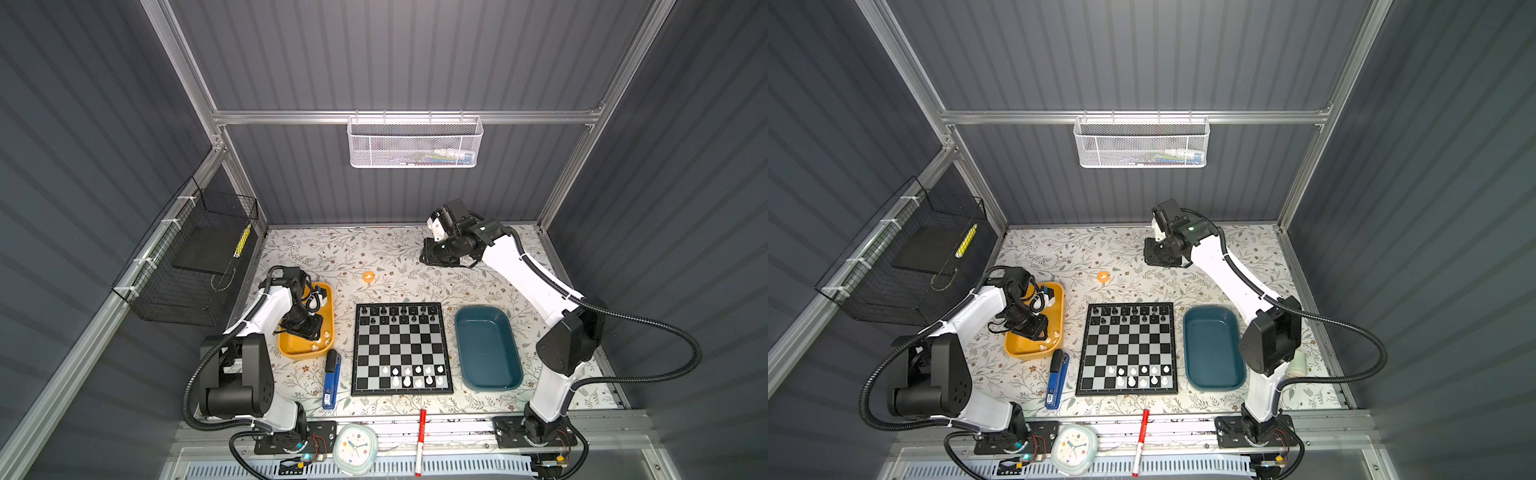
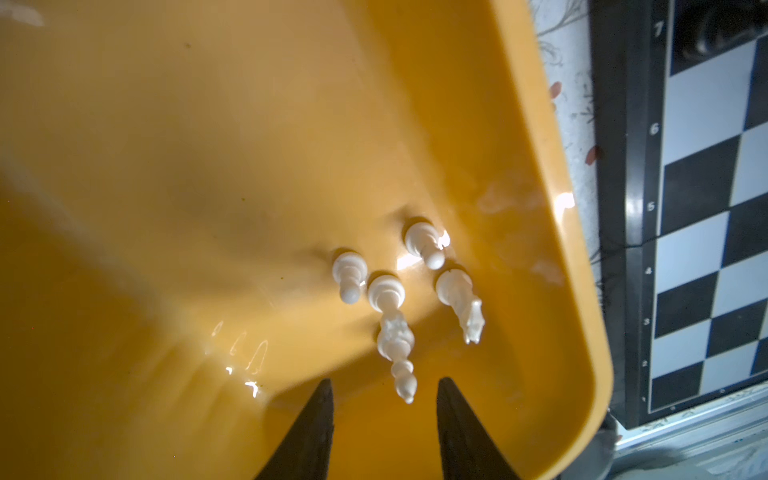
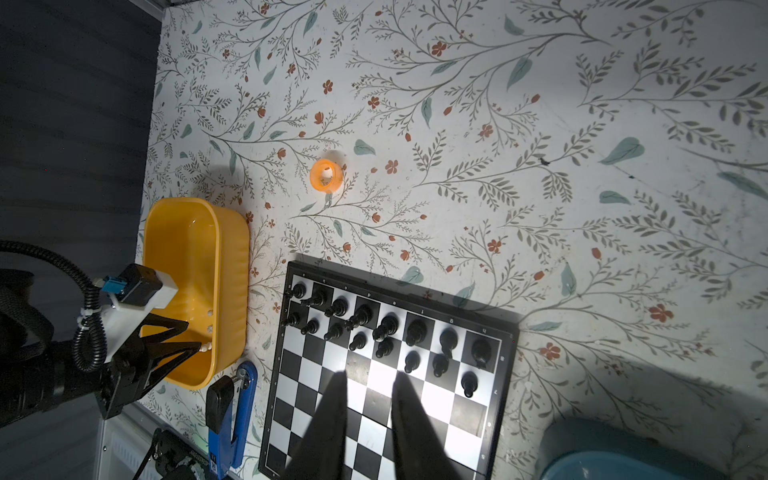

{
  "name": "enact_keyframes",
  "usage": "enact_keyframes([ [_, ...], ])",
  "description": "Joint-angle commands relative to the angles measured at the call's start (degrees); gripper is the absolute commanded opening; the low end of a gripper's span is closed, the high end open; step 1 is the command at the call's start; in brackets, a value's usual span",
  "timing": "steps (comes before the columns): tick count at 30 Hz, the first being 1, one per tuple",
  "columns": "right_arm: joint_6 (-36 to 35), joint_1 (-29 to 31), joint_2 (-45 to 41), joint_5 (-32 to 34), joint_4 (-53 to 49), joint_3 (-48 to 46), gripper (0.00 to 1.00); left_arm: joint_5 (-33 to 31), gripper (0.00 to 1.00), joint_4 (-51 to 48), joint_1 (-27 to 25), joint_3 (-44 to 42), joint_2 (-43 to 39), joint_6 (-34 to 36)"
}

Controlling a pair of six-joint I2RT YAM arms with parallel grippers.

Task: Set up the chess pieces on the board
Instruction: 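Position the open left gripper above the white pieces in the yellow tray, then lower the left gripper onto a white piece in the yellow tray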

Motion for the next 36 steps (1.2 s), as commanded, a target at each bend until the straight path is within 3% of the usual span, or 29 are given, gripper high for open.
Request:
enact_keyframes([
  [1,-1.1,-0.32,0.69,-0.2,-0.92,1.11,0.23,1.56,0.42,0.42,-0.06,-0.77,0.61,2.06],
  [36,-1.09,-0.35,-0.92,0.25,-0.54,-1.48,0.23,3.25,0.38,3.2,-2.44,-1.55,4.63,2.34],
])
